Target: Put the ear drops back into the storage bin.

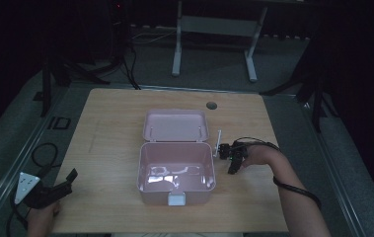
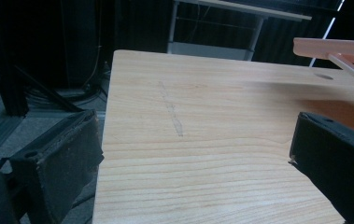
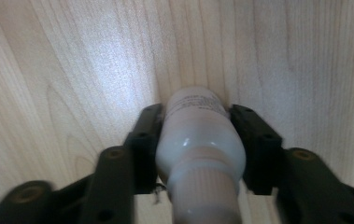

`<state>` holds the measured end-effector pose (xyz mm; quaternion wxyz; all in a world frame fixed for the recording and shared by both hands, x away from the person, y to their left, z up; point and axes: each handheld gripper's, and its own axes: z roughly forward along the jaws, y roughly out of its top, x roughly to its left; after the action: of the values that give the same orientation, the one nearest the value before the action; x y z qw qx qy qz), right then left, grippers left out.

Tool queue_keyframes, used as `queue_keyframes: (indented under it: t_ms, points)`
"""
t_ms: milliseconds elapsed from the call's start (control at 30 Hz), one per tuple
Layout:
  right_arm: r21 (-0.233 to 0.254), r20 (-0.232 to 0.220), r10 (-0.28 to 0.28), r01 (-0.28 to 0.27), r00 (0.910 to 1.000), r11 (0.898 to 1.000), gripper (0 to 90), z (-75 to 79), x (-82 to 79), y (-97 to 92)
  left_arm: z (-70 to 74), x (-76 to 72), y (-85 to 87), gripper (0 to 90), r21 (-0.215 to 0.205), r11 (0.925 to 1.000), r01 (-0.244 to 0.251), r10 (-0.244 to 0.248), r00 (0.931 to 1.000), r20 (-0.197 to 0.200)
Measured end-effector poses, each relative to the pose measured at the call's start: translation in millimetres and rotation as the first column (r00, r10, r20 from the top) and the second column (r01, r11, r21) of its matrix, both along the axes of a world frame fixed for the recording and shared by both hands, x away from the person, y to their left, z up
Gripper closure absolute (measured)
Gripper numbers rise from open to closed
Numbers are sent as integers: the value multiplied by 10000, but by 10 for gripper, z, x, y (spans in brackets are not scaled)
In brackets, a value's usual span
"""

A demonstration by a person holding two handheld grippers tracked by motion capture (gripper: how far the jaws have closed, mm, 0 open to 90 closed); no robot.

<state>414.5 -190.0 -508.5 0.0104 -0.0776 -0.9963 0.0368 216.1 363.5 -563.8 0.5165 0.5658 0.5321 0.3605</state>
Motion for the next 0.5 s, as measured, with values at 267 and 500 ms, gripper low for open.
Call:
queue_keyframes:
  t_ms: [267, 500]
  points:
    - [-199, -90, 439, -441, 9990, 9988, 598, 43, -34, -7, 0, 0, 0, 26, -2, 10000, 0, 0, 10000, -3]
    - [-34, -143, 590, -590, 9982, 9982, 598, 196, -122, -56, 0, 2, -2, 26, 17, 10000, -1, 1, 10000, -14]
